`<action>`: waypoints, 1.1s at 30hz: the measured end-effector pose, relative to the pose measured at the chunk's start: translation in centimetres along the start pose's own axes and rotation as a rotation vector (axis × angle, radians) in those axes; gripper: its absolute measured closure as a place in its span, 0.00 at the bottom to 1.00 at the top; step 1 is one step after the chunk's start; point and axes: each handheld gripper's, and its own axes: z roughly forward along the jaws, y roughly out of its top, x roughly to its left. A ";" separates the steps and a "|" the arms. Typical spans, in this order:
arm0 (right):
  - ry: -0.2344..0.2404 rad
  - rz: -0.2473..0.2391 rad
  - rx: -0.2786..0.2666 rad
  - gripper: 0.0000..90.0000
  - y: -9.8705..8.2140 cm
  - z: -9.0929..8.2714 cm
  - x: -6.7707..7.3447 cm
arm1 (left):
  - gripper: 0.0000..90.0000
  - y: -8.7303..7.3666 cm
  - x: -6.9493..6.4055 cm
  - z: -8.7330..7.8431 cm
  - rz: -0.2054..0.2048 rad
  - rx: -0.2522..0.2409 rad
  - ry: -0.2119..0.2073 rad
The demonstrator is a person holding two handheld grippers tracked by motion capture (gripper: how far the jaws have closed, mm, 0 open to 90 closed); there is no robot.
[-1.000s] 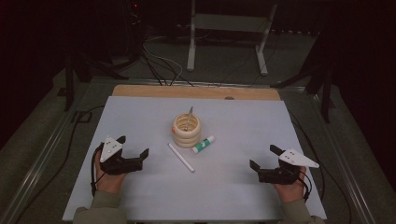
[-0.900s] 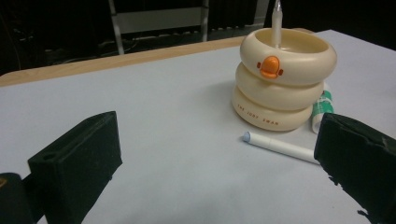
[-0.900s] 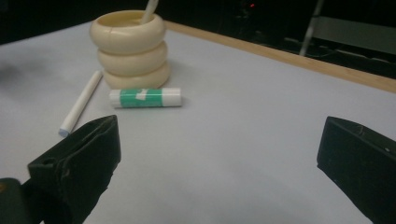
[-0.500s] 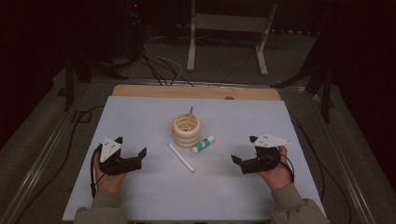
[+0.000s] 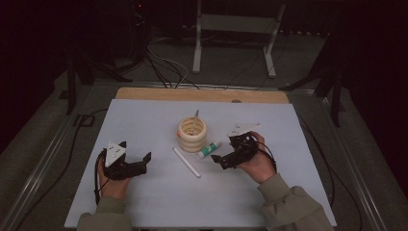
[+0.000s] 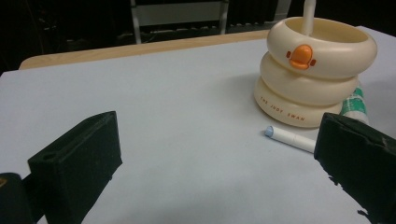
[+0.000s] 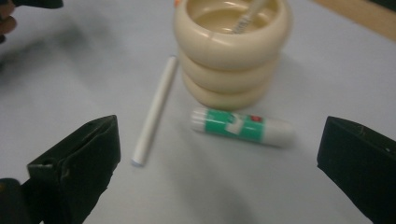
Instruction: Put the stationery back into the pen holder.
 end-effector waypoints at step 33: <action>0.058 0.057 0.245 0.03 3.9 9.3 3.1 | 0.01 -0.1 0.4 -0.8 -0.033 -0.012 0.020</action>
